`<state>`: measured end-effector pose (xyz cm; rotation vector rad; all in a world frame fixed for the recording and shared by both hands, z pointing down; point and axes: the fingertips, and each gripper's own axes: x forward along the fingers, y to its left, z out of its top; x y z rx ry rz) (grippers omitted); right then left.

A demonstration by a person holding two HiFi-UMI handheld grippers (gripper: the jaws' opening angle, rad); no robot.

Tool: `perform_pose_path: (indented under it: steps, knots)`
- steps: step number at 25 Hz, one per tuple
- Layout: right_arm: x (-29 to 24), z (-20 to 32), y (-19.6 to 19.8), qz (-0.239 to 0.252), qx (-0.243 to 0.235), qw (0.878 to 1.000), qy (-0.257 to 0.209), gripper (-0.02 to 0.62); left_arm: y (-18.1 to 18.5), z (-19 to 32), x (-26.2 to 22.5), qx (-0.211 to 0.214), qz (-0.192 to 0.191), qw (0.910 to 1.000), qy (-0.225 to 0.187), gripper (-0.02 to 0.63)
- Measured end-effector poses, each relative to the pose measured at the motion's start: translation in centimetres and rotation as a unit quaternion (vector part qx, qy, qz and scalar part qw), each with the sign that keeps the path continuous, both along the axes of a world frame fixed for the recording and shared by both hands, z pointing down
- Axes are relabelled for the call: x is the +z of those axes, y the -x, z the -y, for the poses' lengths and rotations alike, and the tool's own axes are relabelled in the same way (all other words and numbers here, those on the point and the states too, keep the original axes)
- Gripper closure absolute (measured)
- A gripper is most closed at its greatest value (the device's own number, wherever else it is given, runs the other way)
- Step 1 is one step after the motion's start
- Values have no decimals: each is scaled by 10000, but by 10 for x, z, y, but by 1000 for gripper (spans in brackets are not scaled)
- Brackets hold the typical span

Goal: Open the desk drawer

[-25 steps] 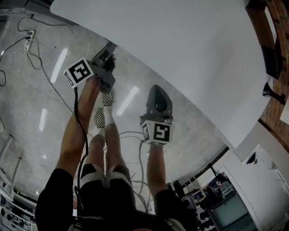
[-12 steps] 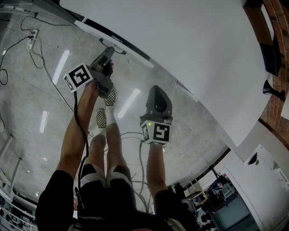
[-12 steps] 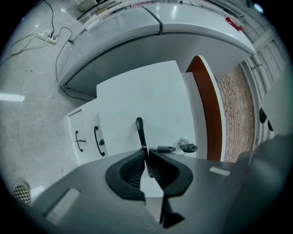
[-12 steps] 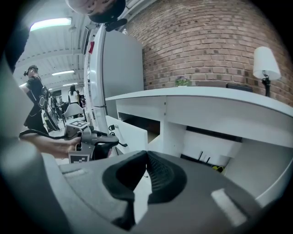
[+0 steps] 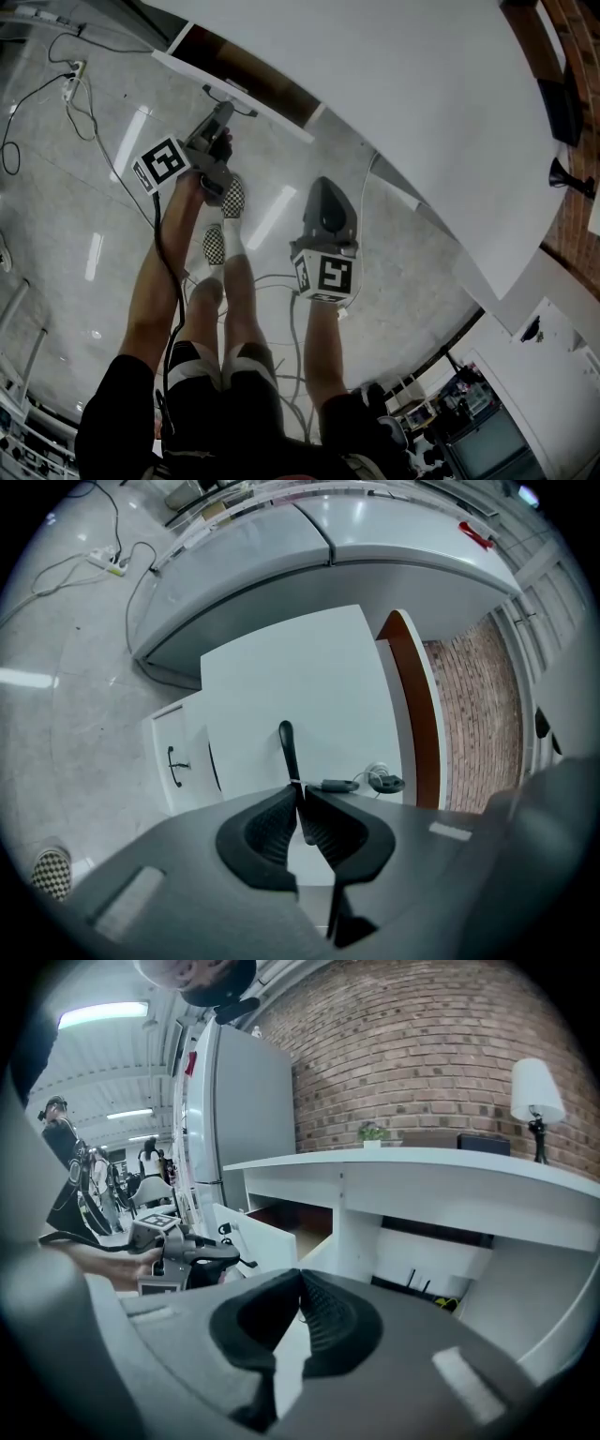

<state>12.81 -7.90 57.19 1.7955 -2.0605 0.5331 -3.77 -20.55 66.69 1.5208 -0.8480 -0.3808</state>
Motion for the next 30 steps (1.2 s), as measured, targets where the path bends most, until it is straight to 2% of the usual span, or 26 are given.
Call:
perform_pose_path:
  steps: [11, 30]
  knots:
    - [-3, -28, 12, 33, 47, 9999, -102, 591, 23, -31, 3, 43, 196, 9998, -52, 569]
    - [-17, -62, 36, -5, 64, 9998, -201, 591, 52, -87, 2, 106, 254, 9996, 52, 568]
